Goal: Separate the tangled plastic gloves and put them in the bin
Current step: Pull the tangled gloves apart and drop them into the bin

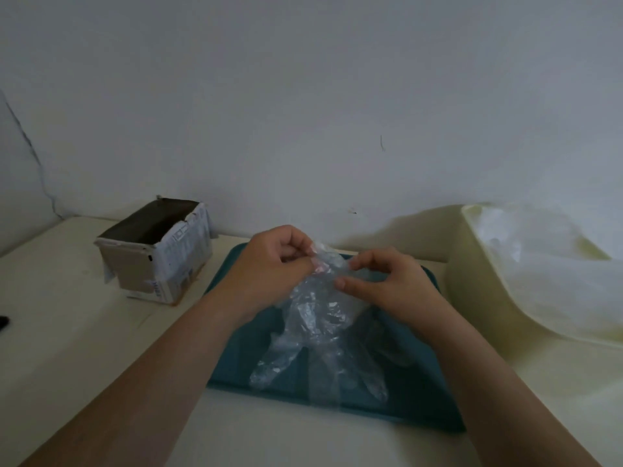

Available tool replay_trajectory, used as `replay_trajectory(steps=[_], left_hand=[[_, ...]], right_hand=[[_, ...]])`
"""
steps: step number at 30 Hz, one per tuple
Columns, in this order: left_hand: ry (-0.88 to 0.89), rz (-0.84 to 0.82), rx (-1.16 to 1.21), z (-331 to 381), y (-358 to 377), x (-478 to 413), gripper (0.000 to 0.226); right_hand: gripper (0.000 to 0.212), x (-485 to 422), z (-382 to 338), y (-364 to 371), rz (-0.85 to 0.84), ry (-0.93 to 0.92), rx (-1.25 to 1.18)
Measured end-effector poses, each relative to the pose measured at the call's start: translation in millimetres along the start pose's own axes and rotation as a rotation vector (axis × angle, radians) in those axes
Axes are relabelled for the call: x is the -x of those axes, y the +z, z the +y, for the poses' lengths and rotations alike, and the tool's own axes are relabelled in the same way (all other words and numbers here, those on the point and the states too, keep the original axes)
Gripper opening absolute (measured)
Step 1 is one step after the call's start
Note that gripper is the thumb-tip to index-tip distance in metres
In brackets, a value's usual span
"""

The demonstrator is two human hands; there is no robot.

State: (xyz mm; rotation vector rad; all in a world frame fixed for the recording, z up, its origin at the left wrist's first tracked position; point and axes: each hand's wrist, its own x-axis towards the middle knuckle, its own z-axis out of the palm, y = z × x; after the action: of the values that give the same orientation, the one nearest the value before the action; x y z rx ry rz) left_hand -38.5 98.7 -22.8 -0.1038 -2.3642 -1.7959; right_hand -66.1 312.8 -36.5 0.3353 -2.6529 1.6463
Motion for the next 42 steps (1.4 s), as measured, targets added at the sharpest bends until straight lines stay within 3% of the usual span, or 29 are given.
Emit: replay_trajectory(steps=[2,7,11,14,16,18,20,22,26,30,34,39,42], left_hand=[[0.013,-0.022,0.069,6.0,2.8,2.6,0.011],[0.032,-0.082,0.25,12.1,4.2,6.0,0.007],[0.027,-0.038,0.241,10.7,7.2,7.8,0.006],[0.011,-0.012,0.237,7.6,4.2,4.0,0.007],[0.033,-0.029,0.092,2.9,-3.0,0.2,0.004],[0.044,-0.041,-0.149,-6.1,-13.4,-5.3,0.003],[0.047,0.019,-0.343,-16.7,-24.4,-11.1,0.008],[0.006,0.083,-0.495,-26.8,-31.2,-16.0,0.011],[-0.144,-0.019,-0.681,-38.6,-21.1,-15.0,0.046],[-0.164,-0.107,-0.697,-39.1,-8.5,-9.5,0.029],[-0.113,-0.066,-0.52,-37.0,-7.2,-7.4,0.014],[-0.084,-0.059,-0.034,-14.1,-11.1,-3.1,0.019],[-0.041,-0.115,0.306,4.9,-11.0,5.6,0.02]], right_hand=[[0.038,-2.1,3.2,-1.1,0.007,-0.014,-0.273],[0.078,-4.8,2.6,-7.1,-0.167,0.174,-0.628],[0.05,-3.1,0.1,-4.6,-0.241,0.344,-0.781],[0.037,-5.2,-0.6,-0.9,-0.155,0.388,-0.825],[0.037,-8.2,2.2,-3.4,0.016,0.345,-0.734],[0.05,-7.7,4.6,-11.3,0.17,0.284,-0.532],[0.063,-5.7,3.4,-22.0,0.187,0.234,-0.392],[0.066,-2.8,-2.6,-29.4,0.077,0.216,-0.33],[0.021,4.6,-13.2,-28.5,-0.227,0.242,-0.244],[0.008,5.1,-2.8,-26.1,-0.329,0.248,-0.036],[0.008,5.7,1.2,-26.5,-0.303,0.199,-0.039],[0.007,7.4,-6.9,-25.5,-0.207,0.029,-0.133],[0.038,10.6,-10.3,-32.5,-0.277,0.003,-0.341]])
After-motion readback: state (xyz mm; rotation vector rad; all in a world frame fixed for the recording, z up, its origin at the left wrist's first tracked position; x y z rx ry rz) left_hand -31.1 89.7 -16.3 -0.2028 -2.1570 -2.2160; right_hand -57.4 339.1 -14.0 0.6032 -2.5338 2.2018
